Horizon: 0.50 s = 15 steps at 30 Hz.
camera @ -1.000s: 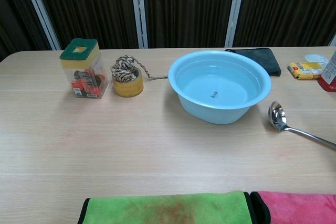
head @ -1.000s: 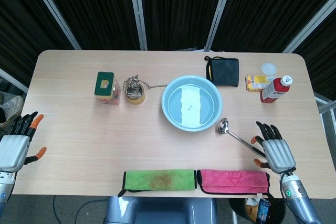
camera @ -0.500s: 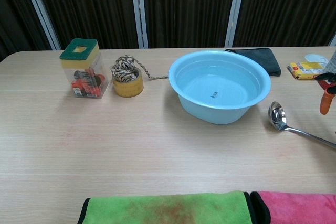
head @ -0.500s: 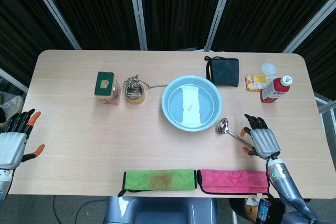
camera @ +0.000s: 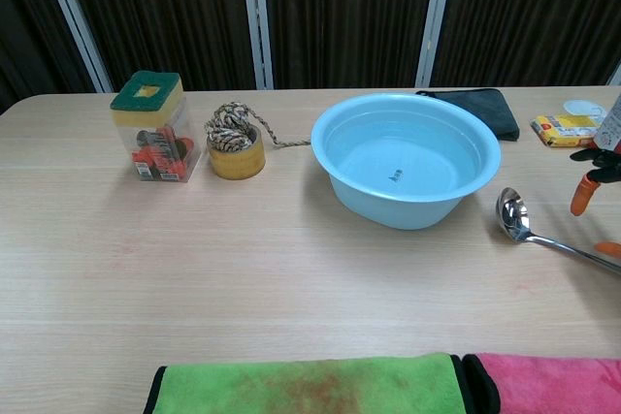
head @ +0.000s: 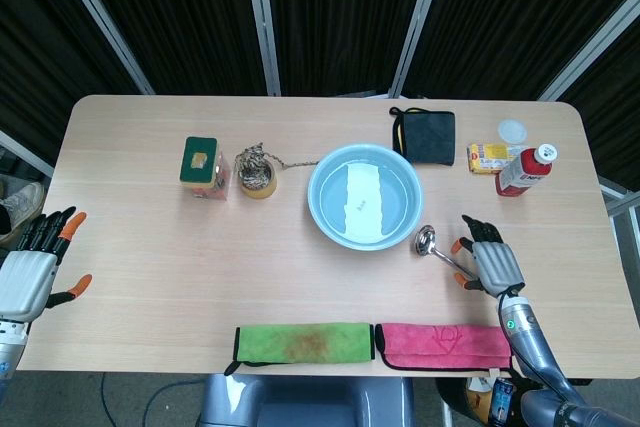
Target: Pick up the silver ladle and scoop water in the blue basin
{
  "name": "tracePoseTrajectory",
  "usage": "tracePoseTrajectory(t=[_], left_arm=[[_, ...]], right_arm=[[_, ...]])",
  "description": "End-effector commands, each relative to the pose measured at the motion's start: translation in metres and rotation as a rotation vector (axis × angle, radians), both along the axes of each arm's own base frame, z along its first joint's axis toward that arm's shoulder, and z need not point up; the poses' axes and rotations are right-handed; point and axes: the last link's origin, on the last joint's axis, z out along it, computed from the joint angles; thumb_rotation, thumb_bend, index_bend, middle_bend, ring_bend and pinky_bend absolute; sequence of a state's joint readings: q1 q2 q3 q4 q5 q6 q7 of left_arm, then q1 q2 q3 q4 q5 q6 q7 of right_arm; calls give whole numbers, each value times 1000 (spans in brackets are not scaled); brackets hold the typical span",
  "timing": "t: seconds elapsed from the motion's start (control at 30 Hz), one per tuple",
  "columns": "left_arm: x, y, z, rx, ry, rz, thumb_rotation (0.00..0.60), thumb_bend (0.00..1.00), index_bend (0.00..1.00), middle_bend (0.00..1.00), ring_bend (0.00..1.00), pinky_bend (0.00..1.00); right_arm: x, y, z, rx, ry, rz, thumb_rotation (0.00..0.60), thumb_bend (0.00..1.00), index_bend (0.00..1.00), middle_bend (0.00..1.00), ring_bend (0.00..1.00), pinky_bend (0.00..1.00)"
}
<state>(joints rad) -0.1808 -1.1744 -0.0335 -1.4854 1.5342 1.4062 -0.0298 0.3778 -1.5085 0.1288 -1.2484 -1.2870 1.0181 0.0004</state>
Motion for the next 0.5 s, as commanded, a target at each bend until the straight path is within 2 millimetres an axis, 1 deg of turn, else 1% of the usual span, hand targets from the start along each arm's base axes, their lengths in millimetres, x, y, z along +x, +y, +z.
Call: tracePoseTrajectory(t=[0.03,0.2,0.5], left_arm=[[0,1,2,-1,-14,-3,600,256,0,0,0,0],[-1,4,5,1,-32,3,600,254,0,0,0,0],[0,2,7,-6,-55,-14,600,256,0,0,0,0]], right_arm=[[-6,-2,-6,-3,-2,-21,600,229,396,0,0,0],[-17,-3,-15,0,9,-56,600,228,389,0,0,0],[-34,3,-21,-15,-5,-92,600,229,388,0,0,0]])
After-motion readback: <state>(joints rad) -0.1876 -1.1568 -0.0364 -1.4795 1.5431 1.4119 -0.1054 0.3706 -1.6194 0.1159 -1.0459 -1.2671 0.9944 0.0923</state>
